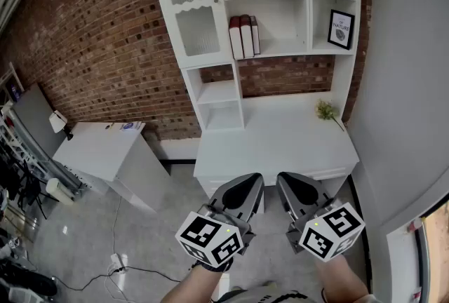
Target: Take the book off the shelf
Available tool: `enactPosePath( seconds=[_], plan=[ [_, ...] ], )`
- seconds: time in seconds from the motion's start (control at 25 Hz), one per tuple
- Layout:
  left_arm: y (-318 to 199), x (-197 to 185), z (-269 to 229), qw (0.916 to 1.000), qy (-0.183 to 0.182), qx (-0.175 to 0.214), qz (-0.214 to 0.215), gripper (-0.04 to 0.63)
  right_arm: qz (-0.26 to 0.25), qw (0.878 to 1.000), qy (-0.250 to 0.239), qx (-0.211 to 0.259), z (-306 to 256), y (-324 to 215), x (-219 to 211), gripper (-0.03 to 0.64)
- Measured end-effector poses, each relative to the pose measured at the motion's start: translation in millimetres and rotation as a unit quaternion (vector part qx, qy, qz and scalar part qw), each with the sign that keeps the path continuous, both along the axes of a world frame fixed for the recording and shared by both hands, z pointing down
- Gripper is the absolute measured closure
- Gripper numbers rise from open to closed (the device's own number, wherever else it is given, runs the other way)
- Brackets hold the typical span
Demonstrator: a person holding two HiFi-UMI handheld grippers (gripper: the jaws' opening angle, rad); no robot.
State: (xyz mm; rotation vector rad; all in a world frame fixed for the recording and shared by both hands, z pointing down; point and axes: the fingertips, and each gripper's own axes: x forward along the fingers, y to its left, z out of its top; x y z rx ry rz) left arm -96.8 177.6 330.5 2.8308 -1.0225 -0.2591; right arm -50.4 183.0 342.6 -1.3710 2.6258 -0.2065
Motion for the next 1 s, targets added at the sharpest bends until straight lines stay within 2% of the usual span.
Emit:
enactPosePath(
  seconds=[0.36, 0.52, 0.72, 1.0],
  plan=[
    [-5.0, 25.8, 2.9, 1.0000, -0.003, -0.003, 0.007, 0.584, 0.004, 1.000, -0.009, -0.005, 2.3, -4.0, 27.2, 0.600],
    [-18.2, 30.2, 1.3, 0.9999, -0.007, -0.006, 0.007, 0.584, -0.006, 0.999, -0.038, -0.006, -1.7, -12.6, 31.9, 0.600],
    [-49.1, 33.1, 8.0, 0.9999, -0.006, -0.009, 0.013, 0.584, -0.003, 0.997, -0.070, -0.010, 1.9, -40.4, 38.2, 0.600],
    [-121.9, 33.6, 16.1, 0.9996, -0.002, -0.002, 0.027, 0.584, 0.005, 0.997, -0.078, -0.009, 9.2, -112.9, 34.3, 0.598]
  ],
)
